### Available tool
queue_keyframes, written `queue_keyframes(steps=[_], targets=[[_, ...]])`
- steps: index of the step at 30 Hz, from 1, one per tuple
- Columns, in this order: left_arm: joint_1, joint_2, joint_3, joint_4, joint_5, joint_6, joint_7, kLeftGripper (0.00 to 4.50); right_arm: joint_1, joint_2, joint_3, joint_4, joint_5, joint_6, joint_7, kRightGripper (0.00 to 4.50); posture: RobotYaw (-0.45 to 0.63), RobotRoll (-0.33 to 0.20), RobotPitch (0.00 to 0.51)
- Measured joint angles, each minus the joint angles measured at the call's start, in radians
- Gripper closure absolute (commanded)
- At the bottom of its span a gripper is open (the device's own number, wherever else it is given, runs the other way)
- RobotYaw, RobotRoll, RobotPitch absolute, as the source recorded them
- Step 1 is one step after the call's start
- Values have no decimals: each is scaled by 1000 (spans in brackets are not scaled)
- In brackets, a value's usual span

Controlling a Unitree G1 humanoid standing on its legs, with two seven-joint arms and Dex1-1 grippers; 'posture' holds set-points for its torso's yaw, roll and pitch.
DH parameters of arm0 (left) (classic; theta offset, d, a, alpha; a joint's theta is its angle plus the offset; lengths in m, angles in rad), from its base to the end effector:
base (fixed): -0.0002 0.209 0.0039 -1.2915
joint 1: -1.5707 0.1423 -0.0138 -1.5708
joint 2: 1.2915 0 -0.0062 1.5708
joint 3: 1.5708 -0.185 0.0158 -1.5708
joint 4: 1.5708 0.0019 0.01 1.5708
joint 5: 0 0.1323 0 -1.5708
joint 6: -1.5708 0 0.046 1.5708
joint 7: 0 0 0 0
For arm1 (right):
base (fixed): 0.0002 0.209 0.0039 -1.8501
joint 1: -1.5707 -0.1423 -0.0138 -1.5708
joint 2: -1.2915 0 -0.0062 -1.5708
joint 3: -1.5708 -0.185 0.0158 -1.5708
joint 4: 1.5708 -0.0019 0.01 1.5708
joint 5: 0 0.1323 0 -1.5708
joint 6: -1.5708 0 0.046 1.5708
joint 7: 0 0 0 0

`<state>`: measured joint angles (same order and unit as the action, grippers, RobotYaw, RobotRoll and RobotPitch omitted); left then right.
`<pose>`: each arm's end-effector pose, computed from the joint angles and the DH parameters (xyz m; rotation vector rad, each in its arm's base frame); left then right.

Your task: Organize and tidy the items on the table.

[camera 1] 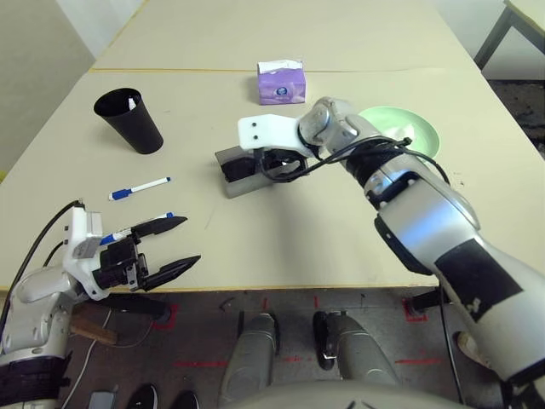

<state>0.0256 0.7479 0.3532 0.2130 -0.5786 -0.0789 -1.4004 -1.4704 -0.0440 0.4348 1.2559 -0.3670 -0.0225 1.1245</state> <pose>0.1747 0.3528 0.1135 0.1883 0.0186 -0.9894 0.3648 -0.0333 0.2406 -1.1042 0.3035 1.3375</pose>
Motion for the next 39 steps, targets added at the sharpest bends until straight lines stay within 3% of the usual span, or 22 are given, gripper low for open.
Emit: queue_keyframes(steps=[4, 9, 14, 18, 21, 28, 32, 39], targets=[[-29, 3, -1, 40, 3, -5, -5, 0, 5, -55, -84, -107, 86, 118, 120, 30, 101, 0, 187], [-51, 18, -2, 80, 8, -13, -21, 0, 78, -180, -144, -375, 179, 325, 261, 30, 87, 0, 184], [-97, 27, -8, 126, 26, -21, -36, 0, 277, -350, -218, -800, 308, 623, 330, 30, 65, 0, 176], [-140, 37, -13, 166, 32, -33, -44, 0, 539, -456, -335, -1145, 436, 764, 297, 30, 38, 0, 170], [-160, 62, -10, 207, 39, -43, -50, 0, 775, -524, -410, -1300, 491, 774, 231, 30, 20, 0, 166], [-242, 68, -21, 289, 53, -62, -62, 0, 1011, -534, -559, -1482, 622, 697, 91, 30, -12, 0, 149], [-282, 70, -22, 336, 67, -68, -71, 0, 1102, -518, -616, -1477, 681, 557, 55, 30, -25, 0, 141], [-353, 104, -22, 412, 75, -74, -102, 0, 1165, -511, -629, -1438, 761, 358, 57, 30, -37, 0, 126]])
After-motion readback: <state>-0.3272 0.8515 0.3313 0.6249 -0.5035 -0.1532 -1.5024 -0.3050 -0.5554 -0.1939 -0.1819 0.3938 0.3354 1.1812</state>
